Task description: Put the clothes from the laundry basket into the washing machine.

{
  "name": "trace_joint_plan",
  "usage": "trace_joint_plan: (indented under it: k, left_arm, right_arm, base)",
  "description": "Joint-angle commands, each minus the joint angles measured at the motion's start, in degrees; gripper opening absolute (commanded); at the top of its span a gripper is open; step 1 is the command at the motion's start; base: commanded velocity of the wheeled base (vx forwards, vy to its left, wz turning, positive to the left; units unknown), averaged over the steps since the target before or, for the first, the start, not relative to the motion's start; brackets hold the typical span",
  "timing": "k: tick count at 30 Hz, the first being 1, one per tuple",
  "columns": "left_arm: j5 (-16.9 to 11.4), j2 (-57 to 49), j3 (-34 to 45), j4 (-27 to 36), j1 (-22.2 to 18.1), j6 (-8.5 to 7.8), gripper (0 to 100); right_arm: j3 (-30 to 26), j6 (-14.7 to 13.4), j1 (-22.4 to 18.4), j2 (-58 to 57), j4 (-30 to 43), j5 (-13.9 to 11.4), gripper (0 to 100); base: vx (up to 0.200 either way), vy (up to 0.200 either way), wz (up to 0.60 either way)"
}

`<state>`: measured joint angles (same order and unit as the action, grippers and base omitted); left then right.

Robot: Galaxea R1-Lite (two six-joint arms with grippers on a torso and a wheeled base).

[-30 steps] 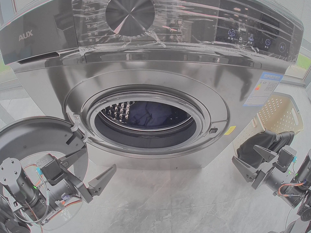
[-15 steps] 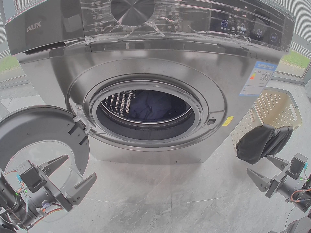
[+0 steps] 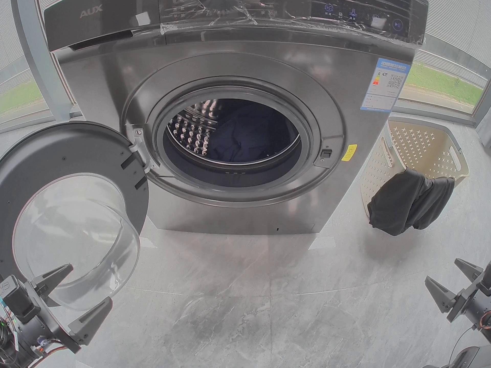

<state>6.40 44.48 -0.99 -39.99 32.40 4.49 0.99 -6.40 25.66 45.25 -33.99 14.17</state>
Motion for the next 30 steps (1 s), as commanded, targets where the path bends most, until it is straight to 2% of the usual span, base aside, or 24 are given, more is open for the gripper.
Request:
trace_joint_plan:
  k: [1,6,7,10,11,12,13,14,17,18,20,21,22,23,25,27,30]
  left_arm:
    - [-0.42,-17.06,0.90,11.68,-6.83,-0.27,100]
    - [-2.01,-28.40,0.90,23.99,-12.01,0.17,100]
    - [-3.41,-32.62,0.81,28.38,-14.39,0.44,100]
    - [-6.75,-39.30,0.81,36.38,-19.22,0.52,100]
    - [-6.75,-39.30,0.81,36.38,-19.22,0.52,100]
    - [-6.58,-39.30,0.81,37.61,-20.36,-0.36,100]
    - [-6.49,-39.21,0.81,37.61,-20.36,-0.36,100]
    - [-4.91,-39.03,0.81,37.00,-22.03,-0.53,100]
    - [-4.03,-39.12,0.90,37.26,-27.13,-0.79,100]
    - [-3.59,-39.21,0.90,37.35,-28.45,-0.88,100]
    - [-4.47,-42.46,0.90,38.05,-32.31,-2.73,100]
    - [-4.64,-44.48,0.90,39.90,-33.19,-4.93,100]
    - [-4.91,-44.48,0.90,40.51,-32.84,-5.80,100]
    - [-4.91,-43.60,0.81,40.86,-32.49,-5.37,100]
    - [-5.08,-43.96,0.90,40.16,-32.40,-3.87,100]
    - [-5.08,-44.04,0.81,40.25,-32.40,-4.31,100]
    - [-4.99,-44.13,0.90,40.16,-32.40,-4.57,100]
  right_arm:
    - [-0.20,4.38,-13.18,-27.06,19.22,-1.68,100]
    - [-0.55,5.08,-19.77,-39.10,30.82,-6.43,100]
    - [-0.20,4.64,-20.56,-40.33,32.67,-7.05,100]
    - [-0.37,5.08,-22.06,-40.77,32.67,-7.93,100]
    - [-0.37,5.08,-22.06,-40.77,32.67,-7.93,100]
    - [-0.11,5.35,-24.87,-41.38,33.11,-8.19,100]
    - [-0.11,5.52,-25.40,-41.38,33.11,-8.19,100]
    - [-0.11,6.58,-27.24,-41.56,33.02,-8.36,100]
    - [-0.46,6.58,-27.24,-41.65,32.23,-8.54,100]
    - [-0.46,6.75,-27.16,-42.44,32.23,-9.60,100]
    - [-0.81,7.10,-26.10,-45.25,32.49,-13.81,100]
    - [-0.99,8.07,-25.92,-45.25,33.55,-17.15,100]
    - [-0.99,8.60,-26.01,-45.25,33.64,-18.38,100]
    - [-0.99,8.86,-26.01,-45.25,33.72,-18.47,100]
    - [-0.90,7.19,-25.84,-45.25,33.90,-15.40,100]
    - [-0.81,5.35,-26.01,-44.72,34.16,-14.25,100]
    - [-0.81,6.31,-25.75,-44.72,34.16,-14.52,100]
  base:
    - [-0.200,0.000,0.00]
    - [-0.040,0.000,0.00]
    - [0.000,0.000,0.00]
    - [0.000,0.000,0.00]
    - [0.000,0.000,0.00]
    - [0.000,0.000,0.00]
    - [0.000,0.000,0.00]
    - [0.000,0.000,0.00]
    - [0.000,0.000,0.00]
    - [0.000,0.000,0.00]
    - [0.000,0.000,0.00]
    - [0.000,0.000,0.00]
    - [0.000,0.000,0.00]
    - [0.000,0.000,0.00]
    - [0.000,0.000,0.00]
    - [0.000,0.000,0.00]
    - [0.000,0.000,0.00]
